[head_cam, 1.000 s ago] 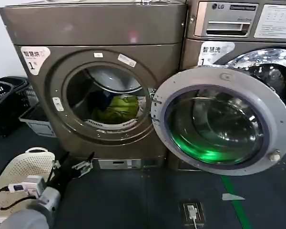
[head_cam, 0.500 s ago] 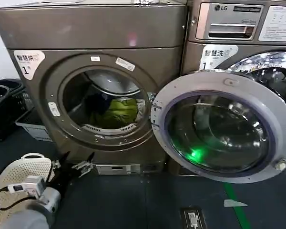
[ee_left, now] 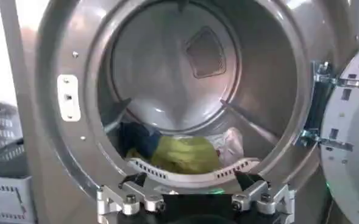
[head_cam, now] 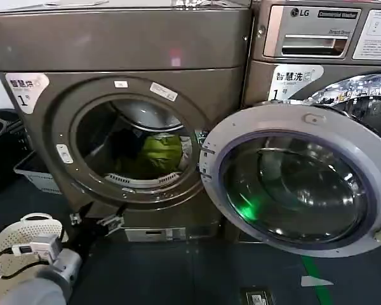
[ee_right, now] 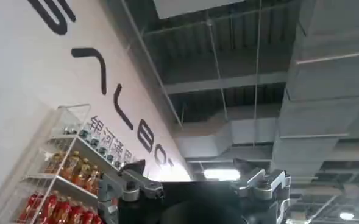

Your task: Grasp the clothes from the dryer.

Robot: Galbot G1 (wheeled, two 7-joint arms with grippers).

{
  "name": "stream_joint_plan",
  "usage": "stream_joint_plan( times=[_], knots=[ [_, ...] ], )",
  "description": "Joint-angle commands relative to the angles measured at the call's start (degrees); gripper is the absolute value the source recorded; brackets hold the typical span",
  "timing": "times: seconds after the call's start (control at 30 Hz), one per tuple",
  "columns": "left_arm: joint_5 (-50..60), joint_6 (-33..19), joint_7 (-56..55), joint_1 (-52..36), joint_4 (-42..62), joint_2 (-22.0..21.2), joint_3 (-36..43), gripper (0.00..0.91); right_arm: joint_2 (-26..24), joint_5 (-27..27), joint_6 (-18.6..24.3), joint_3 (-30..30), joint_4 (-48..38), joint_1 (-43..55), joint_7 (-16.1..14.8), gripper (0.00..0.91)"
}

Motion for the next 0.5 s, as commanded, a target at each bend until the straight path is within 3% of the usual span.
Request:
stream_joint_plan(
  times=[0.03, 0.5],
  knots=[
    [0.04, 2.61, -0.01, -0.01, 0.15, 0.1, 0.01, 0.907, -0.01, 0.03, 0.03, -0.06, 0.12, 0.09, 0.0, 0.907],
    [0.13, 2.59, 0.01, 0.02, 0.26, -0.22, -0.01, 0.907, 0.08, -0.08, 0.11, -0.27, 0.15, 0.26, -0.04, 0.907]
  ],
)
